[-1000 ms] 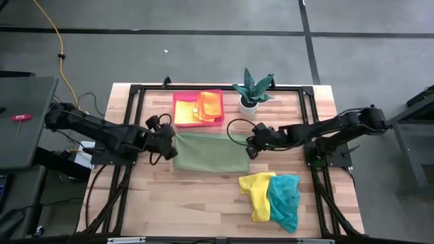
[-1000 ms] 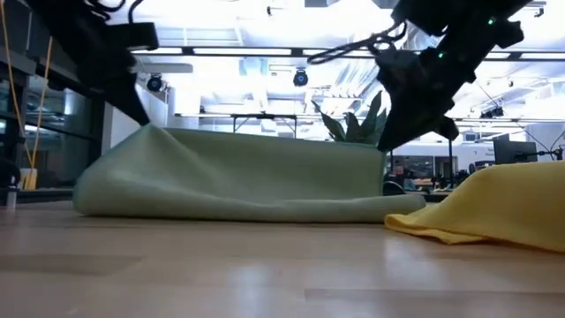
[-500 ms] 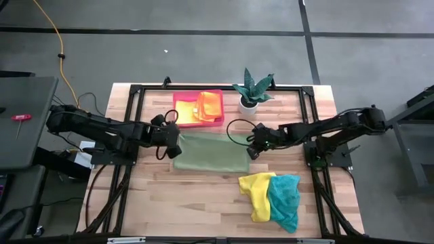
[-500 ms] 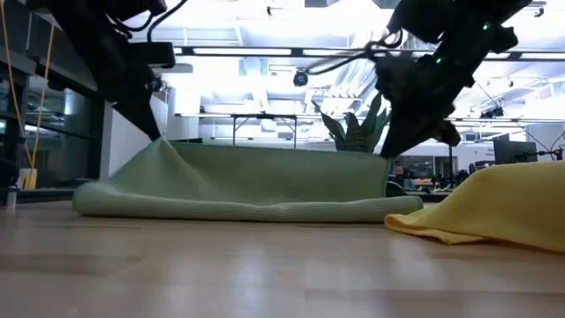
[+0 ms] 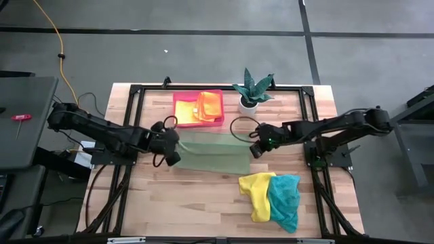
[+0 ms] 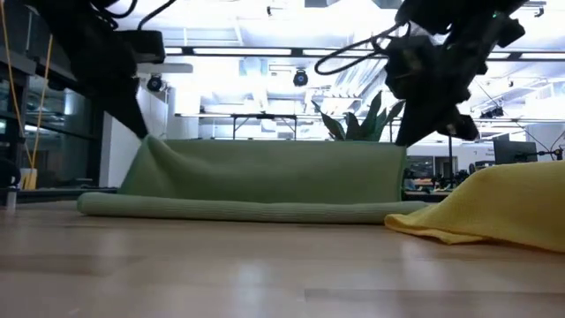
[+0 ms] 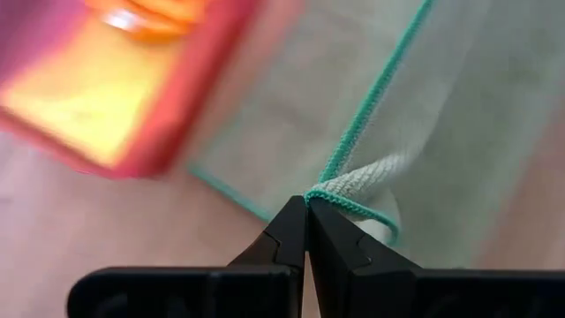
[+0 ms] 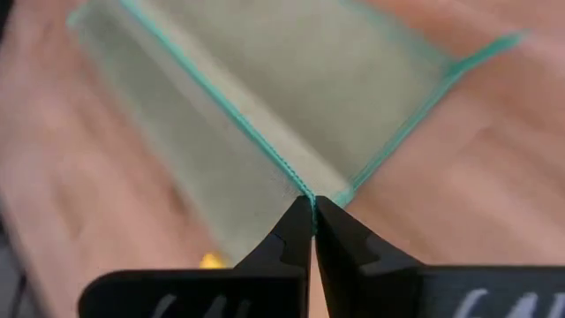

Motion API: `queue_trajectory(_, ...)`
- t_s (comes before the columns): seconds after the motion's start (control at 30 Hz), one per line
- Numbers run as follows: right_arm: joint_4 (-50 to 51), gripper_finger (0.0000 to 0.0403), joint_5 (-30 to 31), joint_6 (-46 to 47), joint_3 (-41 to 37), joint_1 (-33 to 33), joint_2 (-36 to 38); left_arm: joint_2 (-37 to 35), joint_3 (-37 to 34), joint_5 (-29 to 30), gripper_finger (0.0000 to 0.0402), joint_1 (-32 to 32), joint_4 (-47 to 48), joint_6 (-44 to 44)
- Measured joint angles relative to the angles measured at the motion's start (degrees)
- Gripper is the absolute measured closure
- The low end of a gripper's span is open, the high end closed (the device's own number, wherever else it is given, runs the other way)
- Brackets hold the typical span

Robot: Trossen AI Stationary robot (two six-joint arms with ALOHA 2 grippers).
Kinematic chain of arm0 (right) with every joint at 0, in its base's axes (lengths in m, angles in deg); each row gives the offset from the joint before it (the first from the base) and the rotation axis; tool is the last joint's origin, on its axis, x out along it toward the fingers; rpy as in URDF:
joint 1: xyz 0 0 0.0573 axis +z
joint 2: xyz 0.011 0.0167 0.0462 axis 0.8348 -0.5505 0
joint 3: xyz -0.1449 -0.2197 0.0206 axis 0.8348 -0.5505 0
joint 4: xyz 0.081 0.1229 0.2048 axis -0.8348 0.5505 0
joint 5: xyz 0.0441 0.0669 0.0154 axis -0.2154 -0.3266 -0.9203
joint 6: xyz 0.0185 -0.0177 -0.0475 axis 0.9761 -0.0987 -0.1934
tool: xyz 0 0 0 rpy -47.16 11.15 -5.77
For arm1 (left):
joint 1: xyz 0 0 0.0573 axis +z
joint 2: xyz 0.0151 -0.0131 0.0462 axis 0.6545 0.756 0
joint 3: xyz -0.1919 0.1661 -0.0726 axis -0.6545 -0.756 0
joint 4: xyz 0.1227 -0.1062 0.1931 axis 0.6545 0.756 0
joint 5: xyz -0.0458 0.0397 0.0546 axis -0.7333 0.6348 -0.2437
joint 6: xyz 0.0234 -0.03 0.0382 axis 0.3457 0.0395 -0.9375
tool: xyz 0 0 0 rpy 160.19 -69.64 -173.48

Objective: Fold microfiber towels
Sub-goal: Fold the green microfiber towel

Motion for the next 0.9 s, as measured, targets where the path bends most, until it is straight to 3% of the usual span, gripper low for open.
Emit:
queue_trajectory(0.1, -0.2, 0.0403, 3.9, 0.4, 0.0, -1.1, -0.6, 0.1, 0.0, 4.4, 0.0401, 1.2, 0.1, 0.2)
queue_trajectory(0.3, -0.3, 0.0403, 7.7, 0.9, 0.0, -2.6, -1.0, 0.1, -0.7, 5.6, 0.0401, 4.2, -0.2, -0.1)
queue_trajectory(0.57, -0.9, 0.0403, 7.9, 1.3, 0.1, -2.9, -2.1, 0.1, -7.4, 4.5, 0.0401, 5.6, -7.0, 0.8)
queue_trajectory(0.9, -2.5, 0.0403, 9.8, 1.4, 0.0, -2.9, -8.4, 0.1, -7.6, 9.6, 0.0401, 5.7, -10.8, -5.5)
